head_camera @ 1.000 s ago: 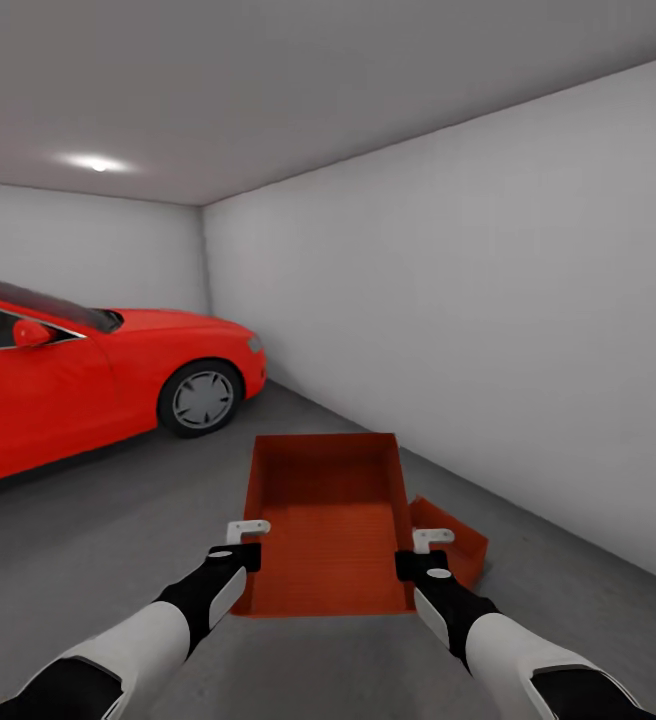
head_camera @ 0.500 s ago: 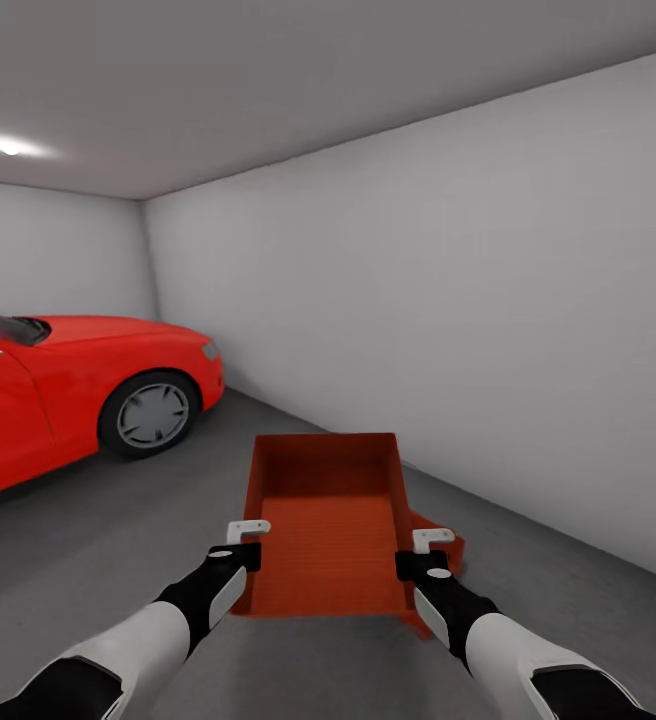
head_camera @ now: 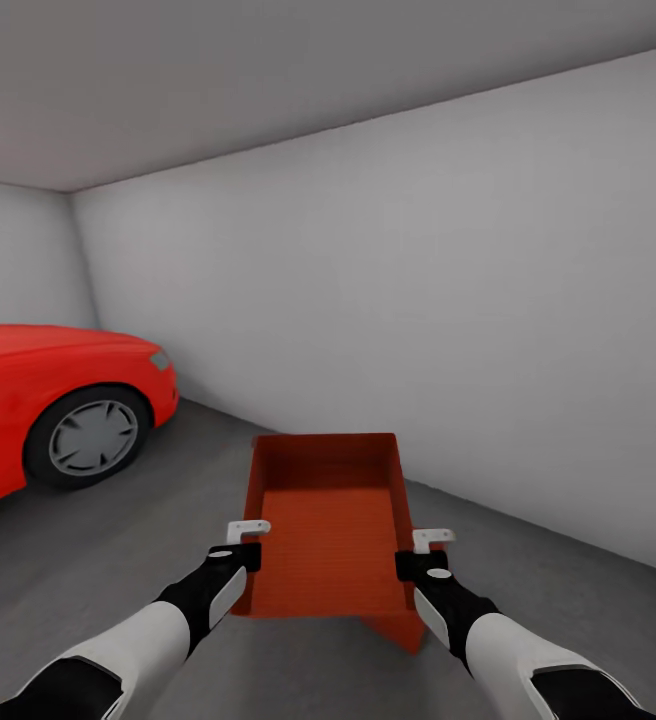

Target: Move the two storage containers from the living room to the garage. In the garage, place one container on the floor and stack the other container on top of it (either order is fine).

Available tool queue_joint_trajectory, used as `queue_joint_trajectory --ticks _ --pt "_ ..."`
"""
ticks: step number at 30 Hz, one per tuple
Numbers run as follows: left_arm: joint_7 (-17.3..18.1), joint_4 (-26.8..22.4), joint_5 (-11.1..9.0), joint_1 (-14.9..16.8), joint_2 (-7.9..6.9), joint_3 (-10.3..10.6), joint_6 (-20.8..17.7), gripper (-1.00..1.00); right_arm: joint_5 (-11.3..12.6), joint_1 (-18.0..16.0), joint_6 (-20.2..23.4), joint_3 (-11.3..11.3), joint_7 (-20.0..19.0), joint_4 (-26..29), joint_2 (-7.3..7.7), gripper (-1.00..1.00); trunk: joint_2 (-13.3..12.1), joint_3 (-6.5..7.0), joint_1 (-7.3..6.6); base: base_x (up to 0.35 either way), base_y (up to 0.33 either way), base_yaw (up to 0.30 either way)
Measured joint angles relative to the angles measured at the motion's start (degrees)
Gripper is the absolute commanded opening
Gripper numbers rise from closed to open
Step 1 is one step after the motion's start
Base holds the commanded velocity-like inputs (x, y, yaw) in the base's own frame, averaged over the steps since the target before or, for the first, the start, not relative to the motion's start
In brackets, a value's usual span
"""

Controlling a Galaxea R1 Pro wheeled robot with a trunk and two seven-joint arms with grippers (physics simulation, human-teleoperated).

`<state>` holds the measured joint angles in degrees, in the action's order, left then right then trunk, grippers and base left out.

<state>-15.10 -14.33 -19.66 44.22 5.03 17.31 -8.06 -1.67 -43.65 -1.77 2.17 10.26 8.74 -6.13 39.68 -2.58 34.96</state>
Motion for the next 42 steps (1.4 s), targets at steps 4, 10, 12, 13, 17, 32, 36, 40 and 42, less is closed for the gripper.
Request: queue_joint_trajectory --ticks 4,10,12,13,17,32,36,40,42 --pt "0.0 0.0 0.0 0.0 -0.01 0.0 0.0 -1.00 0.0 0.0 0.0 0.0 0.0 0.0 -0.01 -1.00 0.0 0.00 0.00 0.301 0.217 -0.287" --pt "0.0 0.0 0.0 0.0 -0.01 0.0 0.0 -1.00 0.0 0.0 0.0 0.0 0.0 0.0 -0.01 -1.00 0.0 0.00 0.00 0.301 0.217 -0.287" --pt "0.0 0.0 0.0 0.0 0.00 0.0 0.0 -1.00 0.0 0.0 0.0 0.0 0.0 0.0 0.00 -1.00 0.0 0.00 0.00 0.301 0.217 -0.287" --pt "0.0 0.0 0.0 0.0 0.00 0.0 0.0 -1.00 0.0 0.0 0.0 0.0 0.0 0.0 0.00 -1.00 0.0 0.00 0.00 0.301 0.217 -0.287" --pt "0.0 0.0 0.0 0.0 0.00 0.0 0.0 -1.00 0.0 0.0 0.0 0.0 0.0 0.0 0.00 -1.00 0.0 0.00 0.00 0.301 0.217 -0.287" --pt "0.0 0.0 0.1 0.0 0.01 -0.1 0.0 -1.00 0.0 0.0 0.0 0.0 0.0 0.0 0.00 -1.00 0.0 0.00 0.00 0.309 0.145 -0.287" --pt "0.1 0.1 0.0 0.0 0.01 -0.1 0.1 -1.00 0.0 0.0 0.0 0.0 0.0 0.0 -0.01 -1.00 0.0 0.00 0.00 0.322 0.007 -0.287" --pt "0.1 0.1 0.1 0.0 0.01 -0.1 0.1 -1.00 0.0 0.0 0.0 0.0 0.0 0.0 -0.01 -1.00 0.0 0.00 0.00 0.322 0.001 -0.287" --pt "0.0 0.0 0.1 0.0 0.00 -0.1 0.0 -1.00 0.0 0.0 0.0 0.0 0.0 0.0 -0.01 -1.00 0.0 0.00 0.00 0.322 0.000 -0.287"
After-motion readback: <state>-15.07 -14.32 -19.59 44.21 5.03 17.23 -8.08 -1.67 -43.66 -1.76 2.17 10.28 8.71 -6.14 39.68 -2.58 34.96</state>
